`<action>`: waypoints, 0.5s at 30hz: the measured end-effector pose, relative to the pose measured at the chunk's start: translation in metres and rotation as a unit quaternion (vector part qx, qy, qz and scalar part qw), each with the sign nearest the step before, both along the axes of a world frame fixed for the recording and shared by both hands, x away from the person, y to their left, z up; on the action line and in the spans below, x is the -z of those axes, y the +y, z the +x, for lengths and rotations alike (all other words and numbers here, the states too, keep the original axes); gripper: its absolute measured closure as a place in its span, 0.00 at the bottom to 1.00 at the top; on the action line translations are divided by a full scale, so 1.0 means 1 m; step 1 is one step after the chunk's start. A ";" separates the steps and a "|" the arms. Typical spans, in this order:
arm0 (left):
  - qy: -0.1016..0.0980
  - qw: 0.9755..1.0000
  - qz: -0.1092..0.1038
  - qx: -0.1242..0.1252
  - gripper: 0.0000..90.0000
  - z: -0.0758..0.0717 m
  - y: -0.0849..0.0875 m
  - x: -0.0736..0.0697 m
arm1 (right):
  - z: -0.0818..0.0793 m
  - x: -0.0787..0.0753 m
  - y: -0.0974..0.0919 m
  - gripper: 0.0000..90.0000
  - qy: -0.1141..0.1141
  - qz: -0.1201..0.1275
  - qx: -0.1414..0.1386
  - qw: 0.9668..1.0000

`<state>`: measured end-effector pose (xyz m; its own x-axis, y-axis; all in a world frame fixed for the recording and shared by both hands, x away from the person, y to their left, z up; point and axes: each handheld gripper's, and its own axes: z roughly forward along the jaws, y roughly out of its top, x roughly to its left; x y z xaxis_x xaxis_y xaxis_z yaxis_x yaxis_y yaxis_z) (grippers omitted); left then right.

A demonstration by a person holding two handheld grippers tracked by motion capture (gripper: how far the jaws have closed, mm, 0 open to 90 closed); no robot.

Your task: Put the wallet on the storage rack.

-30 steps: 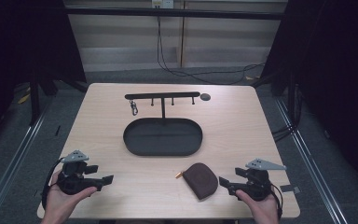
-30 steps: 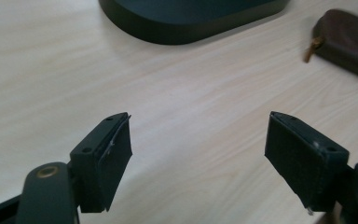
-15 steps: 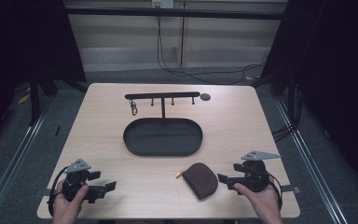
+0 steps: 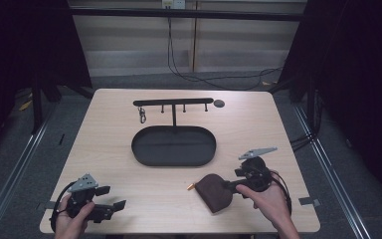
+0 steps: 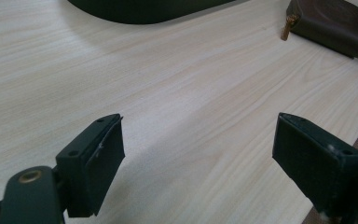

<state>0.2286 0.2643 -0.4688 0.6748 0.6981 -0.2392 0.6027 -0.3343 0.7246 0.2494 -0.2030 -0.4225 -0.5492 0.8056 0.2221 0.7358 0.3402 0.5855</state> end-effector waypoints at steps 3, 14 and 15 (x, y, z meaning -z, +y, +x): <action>-0.003 1.000 0.008 0.006 0.18 0.000 -0.001 0.000 | 0.008 0.002 0.009 0.32 0.032 -0.013 -0.010 0.999; -0.002 1.000 0.012 0.025 0.19 0.005 -0.006 0.002 | 0.025 0.006 0.026 0.32 0.119 -0.075 -0.048 0.989; -0.001 1.000 0.012 0.026 0.19 0.005 -0.006 0.002 | 0.026 0.006 0.029 0.32 0.126 -0.085 -0.048 0.987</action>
<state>0.2339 0.2583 -0.4706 0.7102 0.6679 -0.2223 0.5833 -0.3816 0.7171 0.2756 -0.1741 -0.4281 -0.5693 0.7901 0.2274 0.8104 0.4926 0.3172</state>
